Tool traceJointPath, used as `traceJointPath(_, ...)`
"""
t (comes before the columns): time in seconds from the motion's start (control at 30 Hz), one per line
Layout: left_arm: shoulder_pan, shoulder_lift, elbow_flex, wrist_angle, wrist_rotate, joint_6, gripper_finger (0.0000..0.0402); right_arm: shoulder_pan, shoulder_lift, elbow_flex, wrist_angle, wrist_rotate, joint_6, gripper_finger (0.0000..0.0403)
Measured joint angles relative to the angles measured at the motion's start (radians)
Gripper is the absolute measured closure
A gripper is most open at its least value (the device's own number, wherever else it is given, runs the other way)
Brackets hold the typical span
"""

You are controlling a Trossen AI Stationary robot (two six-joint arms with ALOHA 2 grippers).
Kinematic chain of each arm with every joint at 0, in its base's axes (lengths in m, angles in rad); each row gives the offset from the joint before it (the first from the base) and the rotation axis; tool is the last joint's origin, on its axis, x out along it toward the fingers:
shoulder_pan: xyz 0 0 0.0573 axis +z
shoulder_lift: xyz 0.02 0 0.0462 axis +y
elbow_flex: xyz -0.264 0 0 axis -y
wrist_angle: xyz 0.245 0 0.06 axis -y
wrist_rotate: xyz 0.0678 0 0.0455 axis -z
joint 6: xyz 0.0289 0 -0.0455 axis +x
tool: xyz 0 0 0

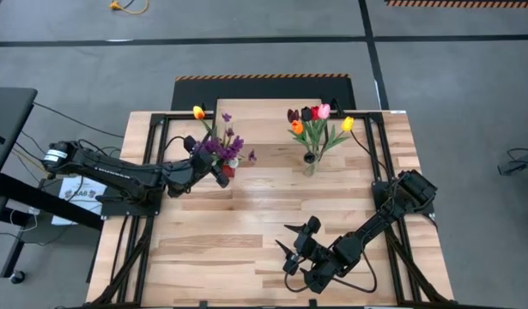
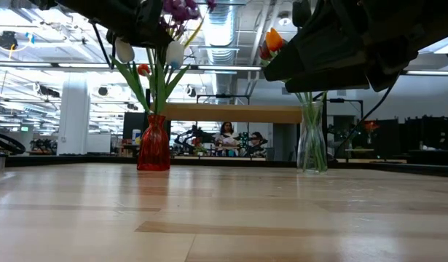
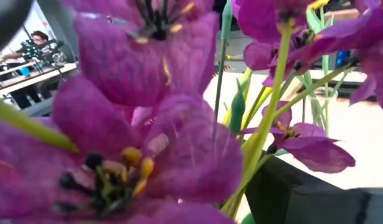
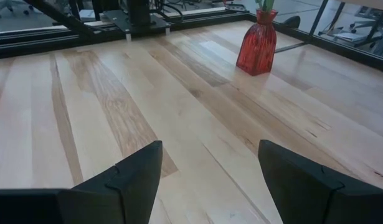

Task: Pick and place flowers into a vace then onto a shelf
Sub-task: Put the purple flowers into the red vase

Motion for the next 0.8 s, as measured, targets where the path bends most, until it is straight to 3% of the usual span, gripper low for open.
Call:
traceJointPath(0.37, 0.000, -0.073, 0.008, -0.148, 0.061, -0.049, 0.0259, 0.001, 0.000, 0.000, -0.005, -0.004, 0.001, 0.0143)
traceJointPath(0.8, 0.006, -0.113, 0.191, -0.619, 0.173, -0.134, 0.0259, 0.001, 0.000, 0.000, -0.006, -0.005, 0.003, 0.0143)
